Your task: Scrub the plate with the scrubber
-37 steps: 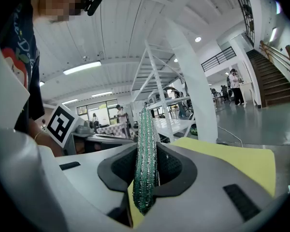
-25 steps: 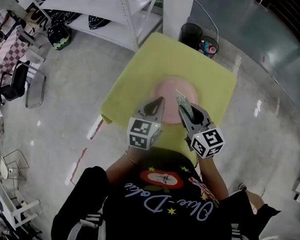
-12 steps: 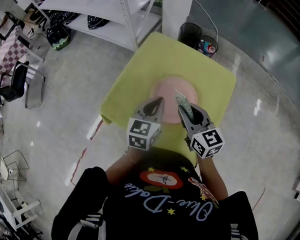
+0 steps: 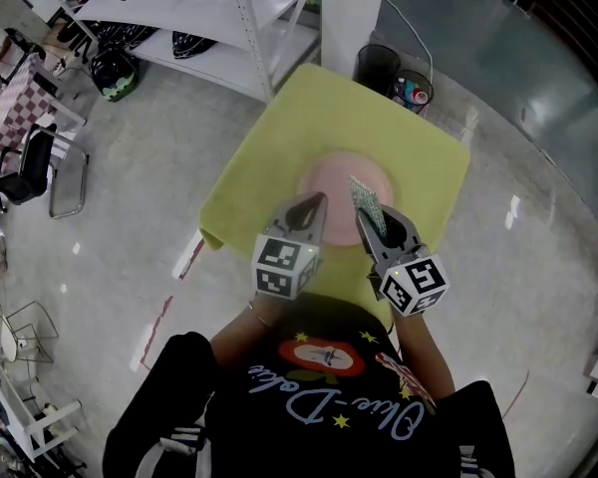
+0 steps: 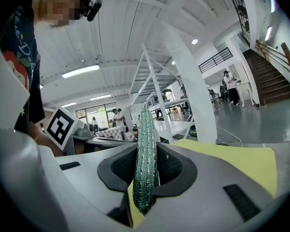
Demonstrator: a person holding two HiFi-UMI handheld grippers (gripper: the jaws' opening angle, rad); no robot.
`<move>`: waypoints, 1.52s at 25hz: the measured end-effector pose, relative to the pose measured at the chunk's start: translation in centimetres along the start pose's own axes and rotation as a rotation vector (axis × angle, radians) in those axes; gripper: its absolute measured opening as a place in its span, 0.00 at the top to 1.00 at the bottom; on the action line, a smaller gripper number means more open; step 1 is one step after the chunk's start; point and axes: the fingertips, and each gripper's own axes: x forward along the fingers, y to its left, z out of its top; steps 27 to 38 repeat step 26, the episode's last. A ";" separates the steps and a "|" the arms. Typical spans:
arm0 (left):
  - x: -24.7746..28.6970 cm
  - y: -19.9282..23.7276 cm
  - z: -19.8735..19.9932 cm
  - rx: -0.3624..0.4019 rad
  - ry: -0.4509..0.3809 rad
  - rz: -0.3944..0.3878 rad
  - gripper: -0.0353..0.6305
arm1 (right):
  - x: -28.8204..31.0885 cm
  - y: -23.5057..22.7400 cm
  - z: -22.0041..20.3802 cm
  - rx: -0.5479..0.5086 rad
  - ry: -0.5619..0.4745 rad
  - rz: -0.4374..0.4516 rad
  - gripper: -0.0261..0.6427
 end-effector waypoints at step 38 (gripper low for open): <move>0.1 -1.0 0.5 0.003 0.002 -0.012 0.94 | 0.0 0.4 -0.2 -0.045 0.036 0.028 0.86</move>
